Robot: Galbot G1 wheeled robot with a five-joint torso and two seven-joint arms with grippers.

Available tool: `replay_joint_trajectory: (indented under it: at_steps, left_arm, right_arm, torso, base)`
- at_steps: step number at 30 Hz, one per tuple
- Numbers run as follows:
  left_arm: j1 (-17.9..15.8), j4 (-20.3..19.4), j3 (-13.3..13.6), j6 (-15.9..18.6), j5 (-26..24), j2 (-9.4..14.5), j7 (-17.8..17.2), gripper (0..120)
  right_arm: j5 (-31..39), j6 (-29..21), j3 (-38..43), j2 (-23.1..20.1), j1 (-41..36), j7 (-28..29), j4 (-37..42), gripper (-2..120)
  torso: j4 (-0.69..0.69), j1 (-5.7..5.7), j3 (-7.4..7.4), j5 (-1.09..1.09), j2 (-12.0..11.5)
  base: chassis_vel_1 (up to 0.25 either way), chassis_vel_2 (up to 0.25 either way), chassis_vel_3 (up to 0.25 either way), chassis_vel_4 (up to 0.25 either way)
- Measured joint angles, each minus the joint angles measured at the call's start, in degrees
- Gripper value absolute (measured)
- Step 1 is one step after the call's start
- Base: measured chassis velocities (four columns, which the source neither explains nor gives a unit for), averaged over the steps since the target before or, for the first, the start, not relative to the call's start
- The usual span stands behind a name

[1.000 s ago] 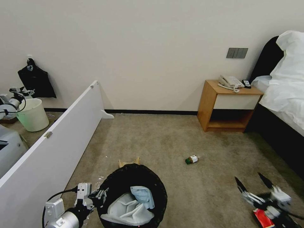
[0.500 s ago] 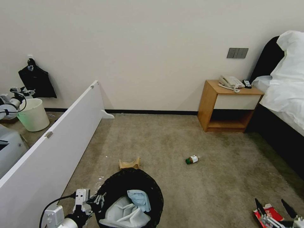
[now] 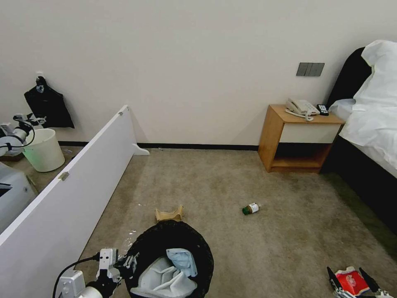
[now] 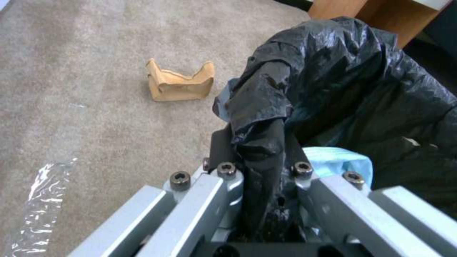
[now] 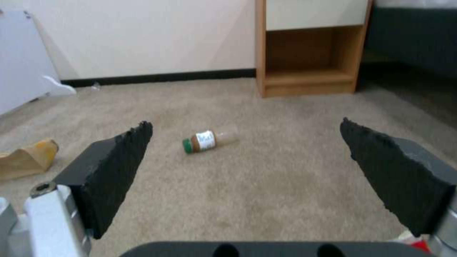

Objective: Pick up the trash bin, then pick up the garbage from the floor and place it into the trash bin.

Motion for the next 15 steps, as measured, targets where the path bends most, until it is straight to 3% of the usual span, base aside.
replay_joint_trajectory:
  at_steps: [15]
  left_arm:
    - [0.58,-0.38,-0.14,0.00,0.43,-0.23,0.33,5]
  right_arm:
    - [0.80,-0.01,-0.25,-0.34,0.28,-1.64,-1.55,100]
  torso:
    - [0.00,0.00,0.01,-0.01,0.00]
  base:
    - [-0.011,-0.008,0.009,0.014]
